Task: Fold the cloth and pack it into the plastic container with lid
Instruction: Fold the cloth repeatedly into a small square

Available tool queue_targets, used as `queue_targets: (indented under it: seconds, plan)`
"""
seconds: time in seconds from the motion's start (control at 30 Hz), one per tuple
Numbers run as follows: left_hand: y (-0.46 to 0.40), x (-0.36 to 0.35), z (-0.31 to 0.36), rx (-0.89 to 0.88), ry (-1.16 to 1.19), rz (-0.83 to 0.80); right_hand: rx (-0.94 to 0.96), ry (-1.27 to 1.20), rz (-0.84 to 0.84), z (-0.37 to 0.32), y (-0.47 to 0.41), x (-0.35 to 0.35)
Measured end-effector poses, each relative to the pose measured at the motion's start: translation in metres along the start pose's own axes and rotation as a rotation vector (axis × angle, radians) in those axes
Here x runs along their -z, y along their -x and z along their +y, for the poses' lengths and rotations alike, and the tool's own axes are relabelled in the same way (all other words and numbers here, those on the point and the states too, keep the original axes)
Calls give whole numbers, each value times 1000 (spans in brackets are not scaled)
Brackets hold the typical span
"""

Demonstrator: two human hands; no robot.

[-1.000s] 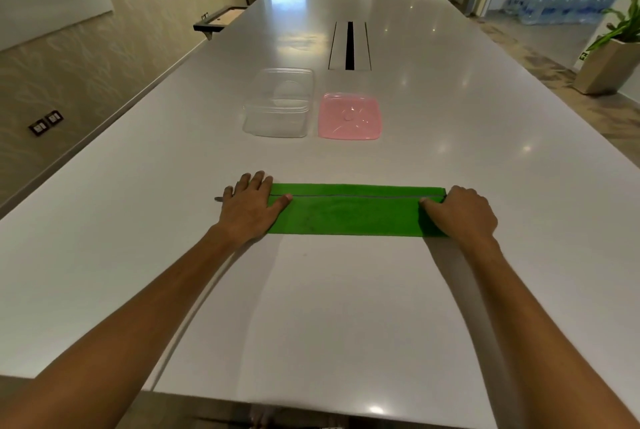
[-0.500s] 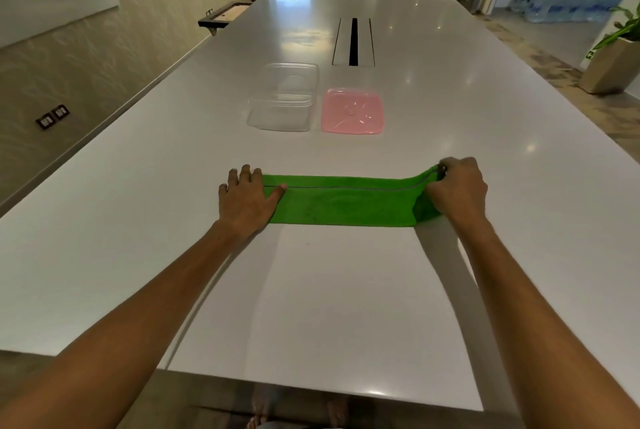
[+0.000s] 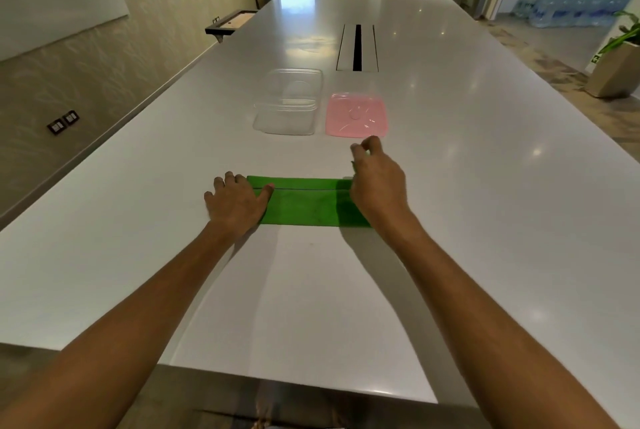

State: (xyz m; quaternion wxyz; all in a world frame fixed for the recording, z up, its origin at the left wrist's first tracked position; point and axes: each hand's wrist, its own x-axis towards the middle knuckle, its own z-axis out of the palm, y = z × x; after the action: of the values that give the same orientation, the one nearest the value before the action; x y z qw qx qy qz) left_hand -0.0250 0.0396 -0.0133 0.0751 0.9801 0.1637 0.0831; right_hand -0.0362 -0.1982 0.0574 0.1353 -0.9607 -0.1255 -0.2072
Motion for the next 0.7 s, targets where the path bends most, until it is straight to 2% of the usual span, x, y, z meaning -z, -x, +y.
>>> queue_targets:
  seconds: [0.37, 0.47, 0.6, 0.7]
  plan:
    - [1, 5, -5, -12, -3, 57, 83, -5, -128, -27, 11, -43]
    - [0, 6, -4, -24, -10, 68, 77, -41, -105, -21, 12, -50]
    - [-4, 7, -5, -37, -1, 72, 17, -169, 20, -7, 7, -45]
    - [-6, 8, -4, -41, 17, 71, 41, -74, -45, 11, 0, -48]
